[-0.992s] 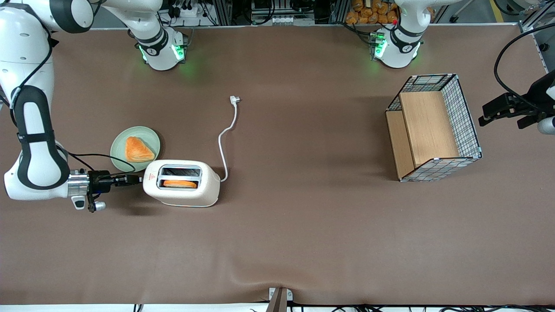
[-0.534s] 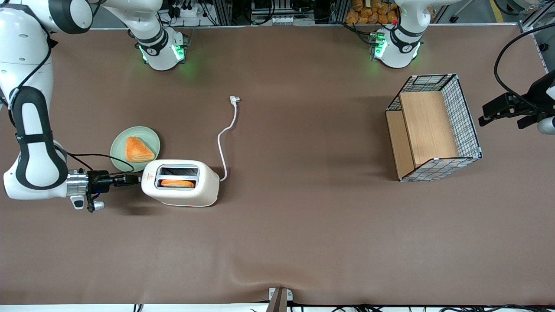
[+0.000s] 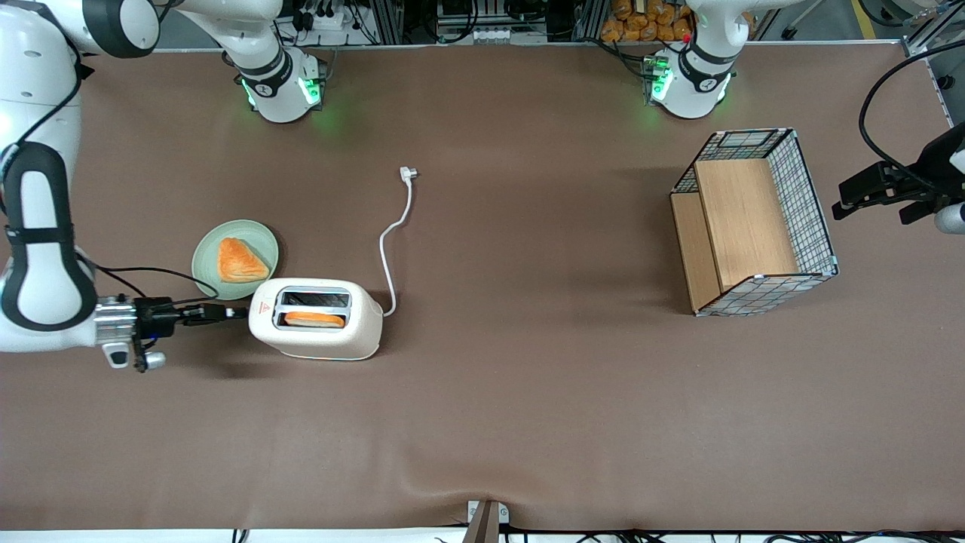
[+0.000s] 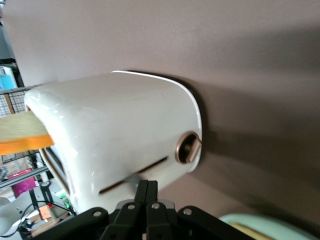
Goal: Press toaster button with right arm
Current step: 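Lift the right gripper off the lever and pull it back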
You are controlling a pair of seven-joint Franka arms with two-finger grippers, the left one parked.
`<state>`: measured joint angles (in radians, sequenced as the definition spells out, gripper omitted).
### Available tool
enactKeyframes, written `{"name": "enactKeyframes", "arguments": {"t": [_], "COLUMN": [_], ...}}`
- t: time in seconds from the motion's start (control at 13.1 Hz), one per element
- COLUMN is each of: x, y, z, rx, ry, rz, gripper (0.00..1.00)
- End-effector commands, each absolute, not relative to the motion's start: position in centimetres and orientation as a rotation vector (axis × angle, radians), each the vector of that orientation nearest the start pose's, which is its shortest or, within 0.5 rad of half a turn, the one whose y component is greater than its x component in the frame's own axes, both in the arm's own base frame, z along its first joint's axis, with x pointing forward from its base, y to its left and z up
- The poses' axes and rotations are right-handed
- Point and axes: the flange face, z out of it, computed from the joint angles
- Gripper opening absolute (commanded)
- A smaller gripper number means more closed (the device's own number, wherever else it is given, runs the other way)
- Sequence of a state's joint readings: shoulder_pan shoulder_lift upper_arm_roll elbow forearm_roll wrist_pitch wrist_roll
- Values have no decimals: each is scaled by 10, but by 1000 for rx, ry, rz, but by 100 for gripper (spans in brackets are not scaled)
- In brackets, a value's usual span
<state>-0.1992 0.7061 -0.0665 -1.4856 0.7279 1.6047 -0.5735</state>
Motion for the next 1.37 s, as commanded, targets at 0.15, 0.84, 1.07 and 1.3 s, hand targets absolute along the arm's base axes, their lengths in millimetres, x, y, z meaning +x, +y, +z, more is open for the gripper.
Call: {"name": "enactKeyframes", "arguments": {"t": [0.15,0.84,1.07,1.3], "x": [664,617,587,558], "y": [-120,-104,-98,-82], "z": [344,555,597,610], "rx": [-2456,-2946,-3008,-3035], "ry": [-99,-276,-181,-91], "rz": [313,142,147,174], "gripper": [100,100,100,100]}}
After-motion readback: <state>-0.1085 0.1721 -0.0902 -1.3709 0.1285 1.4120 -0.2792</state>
